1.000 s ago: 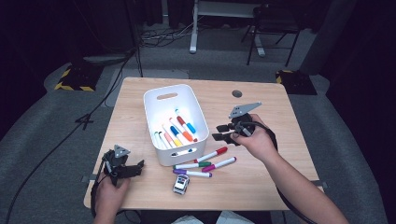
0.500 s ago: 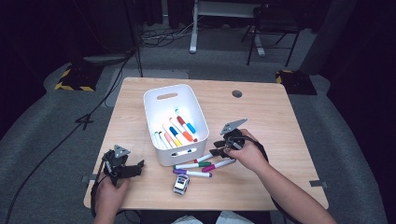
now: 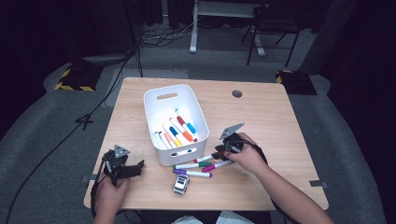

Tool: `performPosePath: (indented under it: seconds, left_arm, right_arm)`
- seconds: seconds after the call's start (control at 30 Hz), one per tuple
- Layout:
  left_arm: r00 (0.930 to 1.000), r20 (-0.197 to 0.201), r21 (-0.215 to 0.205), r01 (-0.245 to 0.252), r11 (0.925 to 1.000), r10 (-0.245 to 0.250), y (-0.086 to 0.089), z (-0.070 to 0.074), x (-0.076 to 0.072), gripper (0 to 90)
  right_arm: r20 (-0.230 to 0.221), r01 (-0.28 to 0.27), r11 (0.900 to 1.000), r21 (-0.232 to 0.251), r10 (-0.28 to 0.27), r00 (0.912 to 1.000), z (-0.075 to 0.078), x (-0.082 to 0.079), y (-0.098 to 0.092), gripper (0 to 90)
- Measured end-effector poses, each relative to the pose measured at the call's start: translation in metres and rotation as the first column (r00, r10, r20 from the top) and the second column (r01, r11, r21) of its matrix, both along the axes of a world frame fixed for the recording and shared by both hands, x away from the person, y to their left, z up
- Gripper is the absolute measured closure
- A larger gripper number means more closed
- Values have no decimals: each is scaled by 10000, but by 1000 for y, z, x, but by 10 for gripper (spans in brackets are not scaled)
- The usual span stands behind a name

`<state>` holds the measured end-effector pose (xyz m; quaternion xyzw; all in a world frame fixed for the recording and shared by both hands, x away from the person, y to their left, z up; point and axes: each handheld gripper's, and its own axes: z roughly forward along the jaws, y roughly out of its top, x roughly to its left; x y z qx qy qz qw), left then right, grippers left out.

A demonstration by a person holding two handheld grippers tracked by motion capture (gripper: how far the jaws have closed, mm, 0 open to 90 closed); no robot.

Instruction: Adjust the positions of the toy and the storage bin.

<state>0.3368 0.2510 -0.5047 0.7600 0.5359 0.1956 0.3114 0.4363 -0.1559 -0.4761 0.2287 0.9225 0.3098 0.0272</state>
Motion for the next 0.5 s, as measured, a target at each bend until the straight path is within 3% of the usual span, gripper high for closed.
performPosePath:
  seconds: [0.3,0.5]
  left_arm:
    - [10000,11,8,-10,10000,10,0,0,0,141]
    - [10000,0,1,0,10000,0,0,0,0,141]
  right_arm:
    - [370,-730,9969,-289,741,9966,0,-3,3,612]
    - [330,-1033,9939,-395,1046,9940,-1,-5,11,603]
